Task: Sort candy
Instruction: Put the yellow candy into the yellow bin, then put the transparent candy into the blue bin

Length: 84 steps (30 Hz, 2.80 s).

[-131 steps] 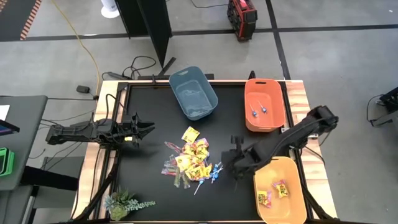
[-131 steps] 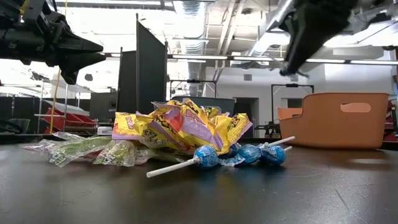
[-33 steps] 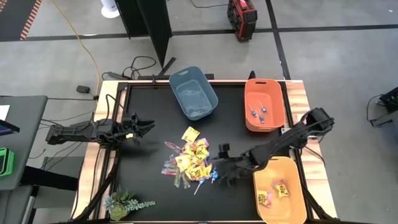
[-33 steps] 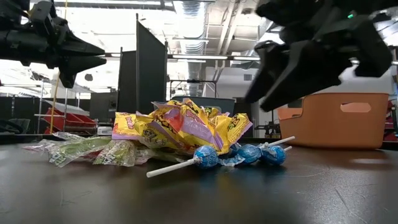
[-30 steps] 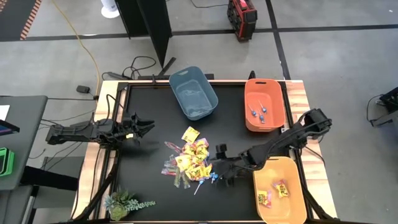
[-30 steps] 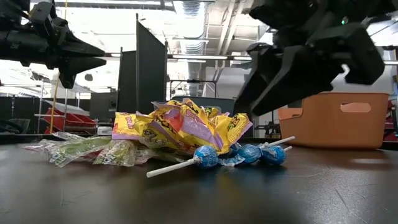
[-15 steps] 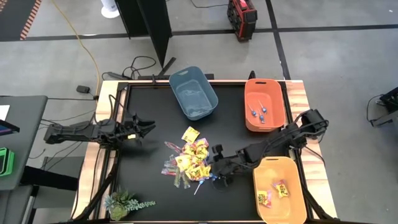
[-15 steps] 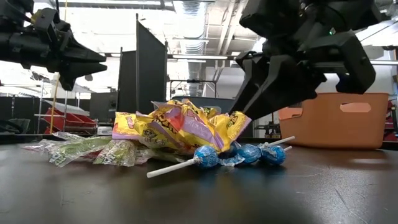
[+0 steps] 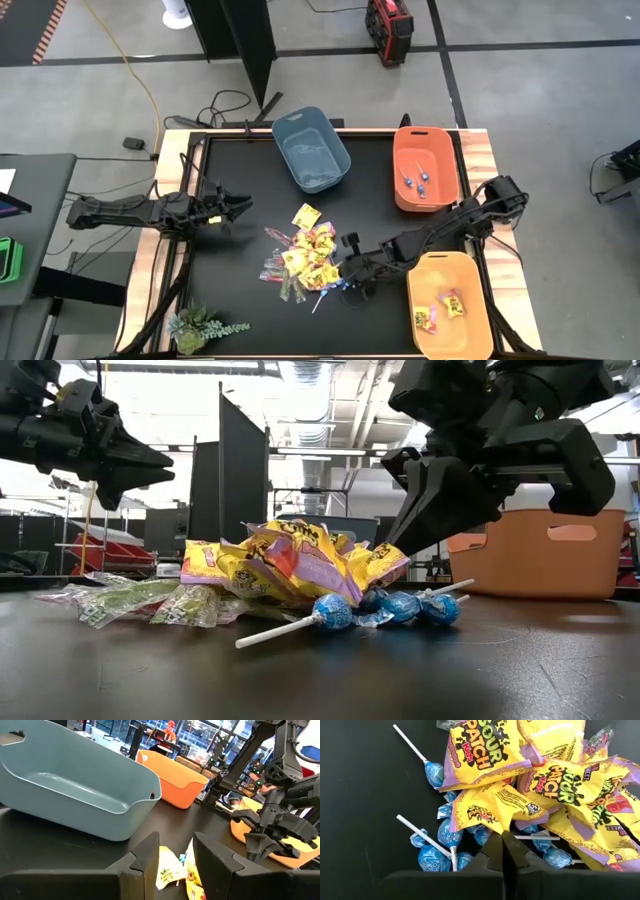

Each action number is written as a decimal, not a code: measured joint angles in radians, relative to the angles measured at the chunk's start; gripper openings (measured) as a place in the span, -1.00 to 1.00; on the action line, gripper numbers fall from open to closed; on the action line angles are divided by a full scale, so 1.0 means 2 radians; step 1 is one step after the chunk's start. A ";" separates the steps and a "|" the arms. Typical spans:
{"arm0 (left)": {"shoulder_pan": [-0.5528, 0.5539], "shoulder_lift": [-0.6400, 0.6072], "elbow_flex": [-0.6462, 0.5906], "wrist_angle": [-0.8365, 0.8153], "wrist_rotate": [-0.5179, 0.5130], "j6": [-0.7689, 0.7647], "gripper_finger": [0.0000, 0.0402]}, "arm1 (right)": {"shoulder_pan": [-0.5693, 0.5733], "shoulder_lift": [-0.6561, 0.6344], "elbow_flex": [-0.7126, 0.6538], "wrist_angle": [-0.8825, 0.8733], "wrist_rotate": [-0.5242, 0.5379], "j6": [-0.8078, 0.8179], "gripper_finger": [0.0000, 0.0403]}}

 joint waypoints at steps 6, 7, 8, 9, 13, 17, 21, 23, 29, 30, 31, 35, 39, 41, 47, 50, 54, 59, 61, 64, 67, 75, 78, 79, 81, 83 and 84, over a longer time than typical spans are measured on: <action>0.000 0.001 0.000 0.001 -0.011 0.006 -0.42 | 0.000 -0.031 0.000 0.013 0.001 -0.007 -0.99; 0.000 0.001 0.000 0.002 -0.013 0.011 -0.42 | 0.000 -0.041 0.000 0.016 0.002 -0.011 -0.99; 0.000 0.001 0.000 0.006 -0.014 0.018 -0.42 | 0.001 -0.051 0.000 0.020 0.006 -0.014 -0.99; 0.000 0.001 0.000 0.011 -0.015 0.023 -0.42 | 0.002 -0.061 0.000 0.027 0.010 -0.018 -0.99; 0.000 0.001 0.000 0.029 -0.015 0.038 -0.42 | -0.001 -0.097 0.000 0.064 0.013 -0.038 -1.00; 0.000 0.001 0.000 0.028 -0.015 0.037 -0.42 | -0.009 -0.122 0.000 0.106 0.010 -0.039 -1.00; 0.000 0.001 0.000 0.028 -0.014 0.033 -0.42 | -0.016 -0.139 0.000 0.185 -0.038 -0.030 -1.00; 0.000 0.001 0.000 0.028 -0.014 0.033 -0.42 | -0.016 -0.144 0.000 0.217 -0.056 -0.022 -1.00; 0.000 0.001 0.000 0.027 -0.010 0.020 -0.42 | -0.019 -0.149 0.000 0.237 -0.062 -0.010 -1.00; 0.000 0.001 0.000 0.027 -0.004 0.013 -0.42 | -0.017 -0.150 0.000 0.222 -0.061 -0.011 -1.00; 0.000 0.001 0.000 0.026 0.003 0.007 -0.42 | -0.012 -0.152 0.000 0.200 -0.061 -0.013 -1.00; 0.000 0.001 0.000 0.018 0.039 -0.015 -0.42 | 0.026 -0.165 0.000 0.101 -0.031 -0.030 -1.00; -0.008 0.014 0.000 0.018 0.046 -0.030 -0.42 | 0.078 -0.185 0.000 0.027 0.018 -0.019 -1.00; -0.014 0.030 0.000 0.022 0.046 -0.036 -0.42 | 0.110 -0.205 0.000 -0.012 0.052 0.003 -1.00; -0.031 0.102 0.000 0.044 0.042 -0.044 -0.42 | 0.224 -0.261 0.028 -0.222 0.155 0.175 -1.00; -0.036 0.143 0.001 0.066 0.042 -0.038 -0.42 | 0.285 -0.278 0.045 -0.330 0.183 0.296 -1.00; -0.045 0.187 0.001 0.088 0.052 -0.037 -0.42 | 0.353 -0.284 0.063 -0.457 0.185 0.482 -1.00; -0.056 0.224 0.001 0.115 0.060 -0.018 -0.42 | 0.410 -0.267 0.065 -0.569 0.132 0.706 -1.00; -0.061 0.236 0.001 0.128 0.061 0.008 -0.42 | 0.424 -0.255 0.065 -0.598 0.110 0.766 -1.00; -0.066 0.253 0.001 0.149 0.088 0.069 -0.42 | 0.437 -0.238 0.065 -0.639 0.088 0.838 -1.00; -0.068 0.271 0.001 0.159 0.099 0.118 -0.42 | 0.438 -0.221 0.065 -0.667 0.071 0.880 -0.93; -0.068 0.308 0.002 0.157 0.099 0.134 -0.13 | 0.434 -0.201 0.064 -0.673 0.064 0.892 -0.21; -0.068 0.329 0.020 0.148 0.096 0.130 0.03 | 0.431 -0.201 0.064 -0.677 0.063 0.890 0.08; -0.068 0.339 0.030 0.138 0.094 0.133 0.08 | 0.430 -0.201 0.064 -0.678 0.063 0.890 0.15; -0.068 0.364 0.060 0.100 0.086 0.144 0.14 | 0.426 -0.201 0.064 -0.681 0.063 0.888 0.26; -0.068 0.395 0.098 0.041 0.073 0.153 0.16 | 0.421 -0.201 0.064 -0.685 0.065 0.886 0.30; -0.068 0.412 0.120 0.009 0.069 0.156 0.16 | 0.418 -0.201 0.064 -0.685 0.065 0.883 0.31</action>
